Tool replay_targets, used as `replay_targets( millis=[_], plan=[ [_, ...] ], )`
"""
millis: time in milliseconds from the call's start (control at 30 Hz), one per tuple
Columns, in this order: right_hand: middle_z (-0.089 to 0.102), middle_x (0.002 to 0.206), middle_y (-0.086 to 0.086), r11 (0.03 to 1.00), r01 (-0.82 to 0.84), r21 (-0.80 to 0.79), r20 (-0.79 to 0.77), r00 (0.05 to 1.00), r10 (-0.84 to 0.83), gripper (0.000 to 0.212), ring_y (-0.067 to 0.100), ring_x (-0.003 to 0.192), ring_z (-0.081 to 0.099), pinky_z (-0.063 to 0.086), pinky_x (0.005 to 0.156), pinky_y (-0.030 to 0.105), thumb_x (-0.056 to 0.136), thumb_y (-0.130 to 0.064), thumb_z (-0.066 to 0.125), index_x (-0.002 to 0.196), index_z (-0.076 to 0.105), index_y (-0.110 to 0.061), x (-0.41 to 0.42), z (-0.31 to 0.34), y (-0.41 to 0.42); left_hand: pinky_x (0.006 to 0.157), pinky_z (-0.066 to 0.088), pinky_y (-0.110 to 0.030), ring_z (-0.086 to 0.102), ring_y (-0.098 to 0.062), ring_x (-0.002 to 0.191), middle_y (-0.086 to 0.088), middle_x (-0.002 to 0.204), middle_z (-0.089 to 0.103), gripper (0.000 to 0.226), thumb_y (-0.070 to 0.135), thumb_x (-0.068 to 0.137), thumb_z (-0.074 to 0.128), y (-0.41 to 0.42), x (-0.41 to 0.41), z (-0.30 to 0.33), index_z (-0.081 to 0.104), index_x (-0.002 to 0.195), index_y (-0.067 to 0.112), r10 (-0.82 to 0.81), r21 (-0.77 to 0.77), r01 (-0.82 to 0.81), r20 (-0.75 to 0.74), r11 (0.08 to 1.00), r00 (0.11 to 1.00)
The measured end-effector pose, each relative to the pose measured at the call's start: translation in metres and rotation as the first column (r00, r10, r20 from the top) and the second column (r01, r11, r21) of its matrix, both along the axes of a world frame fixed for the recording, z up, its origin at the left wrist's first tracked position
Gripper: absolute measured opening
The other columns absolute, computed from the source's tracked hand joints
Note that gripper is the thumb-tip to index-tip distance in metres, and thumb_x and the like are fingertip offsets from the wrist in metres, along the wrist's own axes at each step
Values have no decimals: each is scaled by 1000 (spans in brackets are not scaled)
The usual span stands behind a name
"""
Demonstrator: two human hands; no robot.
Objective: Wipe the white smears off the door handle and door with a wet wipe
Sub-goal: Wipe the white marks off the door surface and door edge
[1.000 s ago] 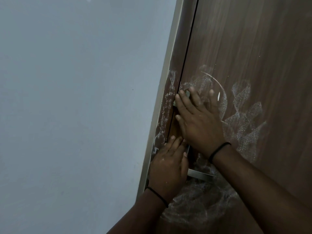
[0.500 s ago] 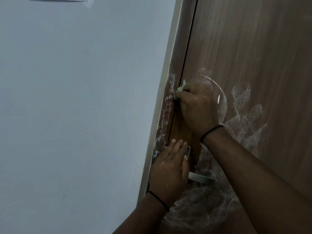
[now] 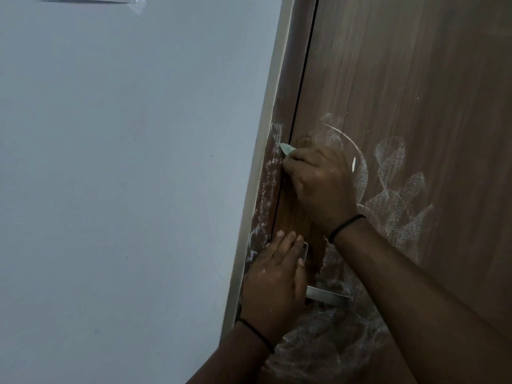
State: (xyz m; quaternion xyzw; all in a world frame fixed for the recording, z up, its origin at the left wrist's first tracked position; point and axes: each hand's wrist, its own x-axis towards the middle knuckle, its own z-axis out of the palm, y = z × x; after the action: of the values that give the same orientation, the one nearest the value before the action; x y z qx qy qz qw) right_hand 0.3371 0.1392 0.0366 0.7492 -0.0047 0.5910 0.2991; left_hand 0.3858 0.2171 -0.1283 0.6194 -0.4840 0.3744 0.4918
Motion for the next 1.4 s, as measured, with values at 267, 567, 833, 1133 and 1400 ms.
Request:
replay_targets(
  millis=[267,567,833,1133,1400],
  plan=[
    [68,124,16,996,80,-27,36,996,-79,21,33,115,65,52,97,44,93,-2,59,109,73,-1,6,16,-6,103,46,-32,53,-15,131,1,134,62,41,28,95,45,-2,-1,0,65,128,16,9,-12,-9,14,1000,1000],
    [28,158,21,949,292,121,-80,956,-284,49,34,148,25,22,122,47,104,-13,44,149,34,2,-25,-2,-21,106,45,-30,52,-13,132,2,135,62,40,28,94,47,0,2,0,65,129,17,-3,2,3,29,1000,1000],
    [4,166,9,923,354,150,-318,901,-294,65,21,153,1,2,125,38,105,-45,27,157,14,-8,-17,0,-5,102,49,-35,54,-16,130,0,133,63,39,25,93,52,-2,-1,0,66,128,16,19,7,-19,0,1000,1000],
    [-4,166,10,911,340,232,-292,918,-268,65,22,153,-5,-3,125,38,106,-45,20,157,5,-8,3,29,8,104,43,-31,53,-14,130,2,133,63,42,31,95,44,0,-2,2,66,128,18,18,6,-18,-5,1000,1000],
    [-1,166,12,873,387,297,-176,921,-348,65,23,153,-1,1,125,40,106,-45,19,157,6,-8,-26,23,-14,102,48,-33,55,-16,129,1,133,63,42,29,95,44,4,-3,4,66,128,16,3,20,-4,15,1000,1000]
  ],
)
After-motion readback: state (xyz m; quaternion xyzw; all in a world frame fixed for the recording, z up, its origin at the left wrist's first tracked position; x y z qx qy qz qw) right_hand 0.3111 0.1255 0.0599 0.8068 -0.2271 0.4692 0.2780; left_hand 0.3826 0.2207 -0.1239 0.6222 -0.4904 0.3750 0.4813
